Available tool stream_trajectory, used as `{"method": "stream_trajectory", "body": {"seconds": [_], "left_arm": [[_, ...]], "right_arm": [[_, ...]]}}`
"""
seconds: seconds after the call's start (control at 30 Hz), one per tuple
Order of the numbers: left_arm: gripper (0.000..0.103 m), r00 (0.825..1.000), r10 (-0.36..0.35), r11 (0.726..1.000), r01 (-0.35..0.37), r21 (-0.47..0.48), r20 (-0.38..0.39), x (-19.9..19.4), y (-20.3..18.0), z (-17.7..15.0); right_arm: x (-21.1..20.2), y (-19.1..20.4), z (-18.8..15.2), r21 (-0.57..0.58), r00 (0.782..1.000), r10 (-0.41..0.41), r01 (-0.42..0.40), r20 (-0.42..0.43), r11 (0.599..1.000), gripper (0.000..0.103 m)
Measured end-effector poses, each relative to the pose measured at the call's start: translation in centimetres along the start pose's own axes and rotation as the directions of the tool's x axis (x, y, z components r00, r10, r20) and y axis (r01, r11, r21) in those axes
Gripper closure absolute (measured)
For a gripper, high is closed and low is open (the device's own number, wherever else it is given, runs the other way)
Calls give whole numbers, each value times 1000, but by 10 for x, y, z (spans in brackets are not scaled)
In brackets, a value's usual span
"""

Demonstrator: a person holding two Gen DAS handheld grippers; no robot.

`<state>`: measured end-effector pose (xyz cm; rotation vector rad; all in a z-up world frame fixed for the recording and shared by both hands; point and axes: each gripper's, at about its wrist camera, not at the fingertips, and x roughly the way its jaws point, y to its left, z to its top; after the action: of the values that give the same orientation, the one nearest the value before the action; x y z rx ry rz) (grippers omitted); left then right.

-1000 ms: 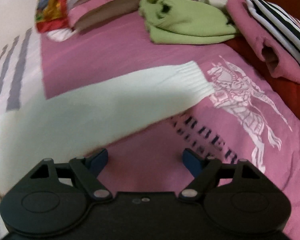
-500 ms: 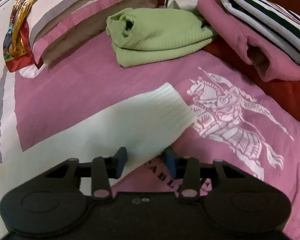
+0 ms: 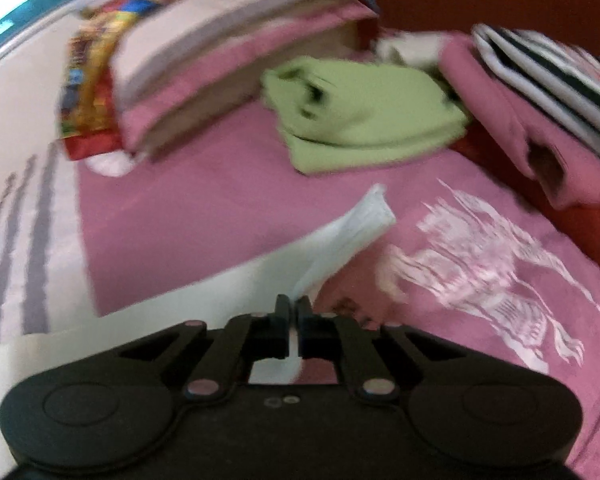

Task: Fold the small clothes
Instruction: 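Fold the held sleeve across the sweater body with the right gripper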

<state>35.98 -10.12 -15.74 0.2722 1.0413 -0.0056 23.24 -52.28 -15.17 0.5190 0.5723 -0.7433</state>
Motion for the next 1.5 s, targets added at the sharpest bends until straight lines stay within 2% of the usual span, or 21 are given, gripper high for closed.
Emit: {"method": "stream_trajectory", "body": {"seconds": [0.17,0.27,0.37,0.47,0.53,0.57,0.6,0.63,0.7,0.8,0.83,0.97,1.07,1.1,1.13,1.2,1.27,1.33,1.37,1.4,1.5], "left_arm": [[0,998,-68,993,68,-94,-3,3,37,-2],[0,993,-116,979,117,-167,20,3,68,-5],[0,988,-146,966,152,-207,42,3,94,-9],[0,989,-140,959,146,-243,43,6,118,-13],[0,988,-145,947,151,-285,42,9,134,-18],[0,987,-156,938,161,-307,44,10,142,-20],[0,985,-166,932,171,-319,45,11,147,-21],[0,983,-175,928,181,-326,48,12,151,-23],[0,978,-198,923,207,-325,60,13,153,-26],[0,972,-224,925,236,-299,72,13,147,-27],[0,968,-238,923,249,-293,75,12,142,-26],[0,955,-281,932,296,-209,97,8,110,-19],[0,944,-311,938,323,-123,109,2,76,-11],[0,943,-313,940,325,-104,114,0,66,-9],[0,943,-312,942,323,-88,118,-1,56,-6],[0,947,-289,953,298,-48,137,-2,39,2],[0,952,-254,965,260,-16,169,0,27,11],[26,955,-239,971,240,15,174,6,16,20],[44,959,-246,969,243,37,141,14,11,24],[46,958,-261,965,259,36,117,19,10,26],[46,952,-265,964,264,31,154,17,11,22]], "right_arm": [[-29,61,-10,-122,988,151,-146,35,982,98],[-49,118,-27,-198,959,282,-275,7,941,99],[-69,181,-56,-271,907,414,-417,-71,867,98],[-86,241,-99,-327,835,515,-550,-193,769,99],[-90,273,-132,-352,785,543,-620,-299,702,97],[-89,285,-147,-356,766,539,-641,-350,680,93],[-85,297,-162,-353,741,524,-665,-419,659,76],[-82,302,-171,-347,729,507,-673,-460,653,54],[-84,302,-180,-337,716,506,-684,-481,647,43],[-95,286,-167,-308,695,550,-708,-463,635,43],[-95,277,-158,-307,707,556,-698,-437,647,43],[-92,239,-123,-296,790,519,-607,-326,738,43],[-87,216,-110,-296,830,476,-551,-291,780,43],[-83,209,-106,-269,831,473,-546,-293,793,47],[-76,206,-104,-237,821,479,-555,-310,797,56],[-61,203,-101,-181,807,478,-558,-348,810,63],[-68,197,-102,-167,809,477,-552,-343,817,62],[-77,196,-101,-200,816,482,-555,-319,807,57],[-79,192,-103,-213,819,482,-555,-312,804,57],[-81,190,-103,-219,819,484,-557,-308,801,57],[-73,181,-100,-173,805,496,-567,-326,805,55]]}}
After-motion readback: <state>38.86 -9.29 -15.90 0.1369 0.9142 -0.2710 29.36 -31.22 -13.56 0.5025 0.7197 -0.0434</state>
